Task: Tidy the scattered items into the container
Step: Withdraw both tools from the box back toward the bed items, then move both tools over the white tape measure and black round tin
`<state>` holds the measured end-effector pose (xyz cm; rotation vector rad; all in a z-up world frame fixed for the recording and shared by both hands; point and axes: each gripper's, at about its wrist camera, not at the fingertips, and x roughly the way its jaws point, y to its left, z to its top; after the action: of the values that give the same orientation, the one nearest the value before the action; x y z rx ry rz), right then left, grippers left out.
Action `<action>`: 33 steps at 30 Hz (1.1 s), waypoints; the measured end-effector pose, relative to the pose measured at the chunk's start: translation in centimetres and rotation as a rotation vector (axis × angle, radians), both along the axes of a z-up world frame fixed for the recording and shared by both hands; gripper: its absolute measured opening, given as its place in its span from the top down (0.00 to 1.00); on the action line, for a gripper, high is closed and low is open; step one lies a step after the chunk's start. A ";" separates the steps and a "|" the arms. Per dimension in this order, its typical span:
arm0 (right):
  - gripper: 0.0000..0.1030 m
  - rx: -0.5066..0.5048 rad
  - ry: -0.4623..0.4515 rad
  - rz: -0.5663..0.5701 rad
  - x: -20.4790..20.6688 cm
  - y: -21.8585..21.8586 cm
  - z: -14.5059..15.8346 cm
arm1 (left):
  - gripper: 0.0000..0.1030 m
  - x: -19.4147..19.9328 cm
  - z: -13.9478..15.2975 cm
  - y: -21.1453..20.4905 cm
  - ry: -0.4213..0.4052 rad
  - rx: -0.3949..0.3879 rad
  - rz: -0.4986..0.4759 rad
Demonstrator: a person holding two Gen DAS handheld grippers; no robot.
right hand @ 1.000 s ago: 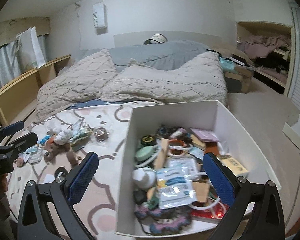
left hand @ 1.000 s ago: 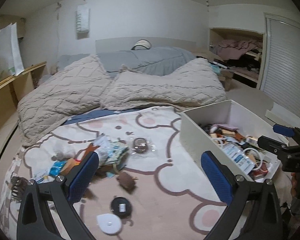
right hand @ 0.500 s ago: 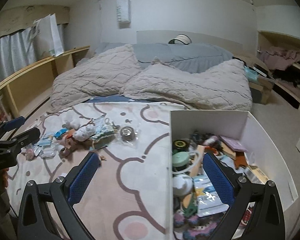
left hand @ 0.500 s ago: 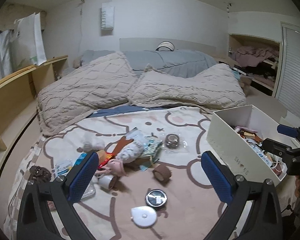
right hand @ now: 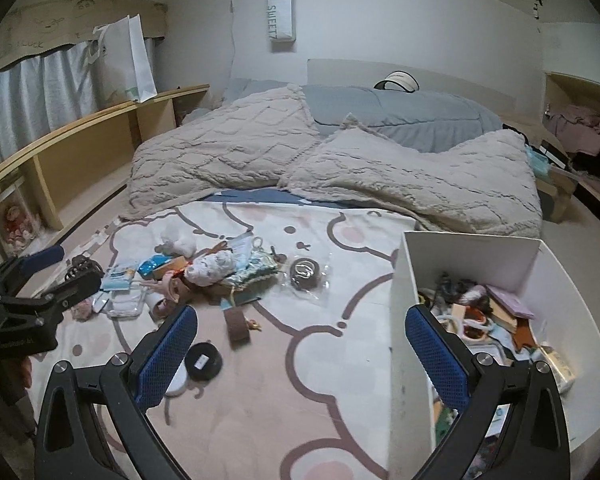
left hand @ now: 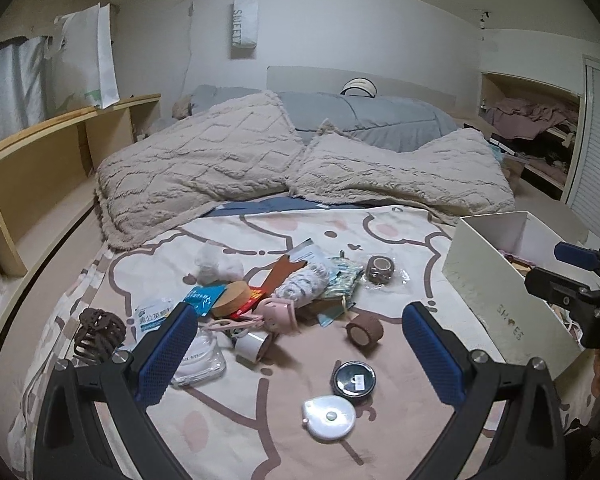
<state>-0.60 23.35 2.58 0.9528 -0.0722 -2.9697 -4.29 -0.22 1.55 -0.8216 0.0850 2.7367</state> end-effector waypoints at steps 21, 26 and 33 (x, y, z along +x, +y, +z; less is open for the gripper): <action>0.00 -0.066 -0.093 0.040 -3.8 -2.3 -5.5 | 0.00 -1.5 -7.9 1.9 -0.193 -0.076 -0.040; 0.00 -0.052 -0.127 0.053 -4.7 -2.6 -7.5 | 0.00 -1.8 -9.9 2.7 -0.242 -0.105 -0.050; 0.00 -0.052 -0.164 0.056 -5.5 -2.2 -9.7 | 0.00 -2.1 -12.8 4.0 -0.306 -0.155 -0.071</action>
<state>-6.08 21.15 -7.11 1.1697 -0.1221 -2.8189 -6.37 3.82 -11.24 -1.2452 0.2602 2.5293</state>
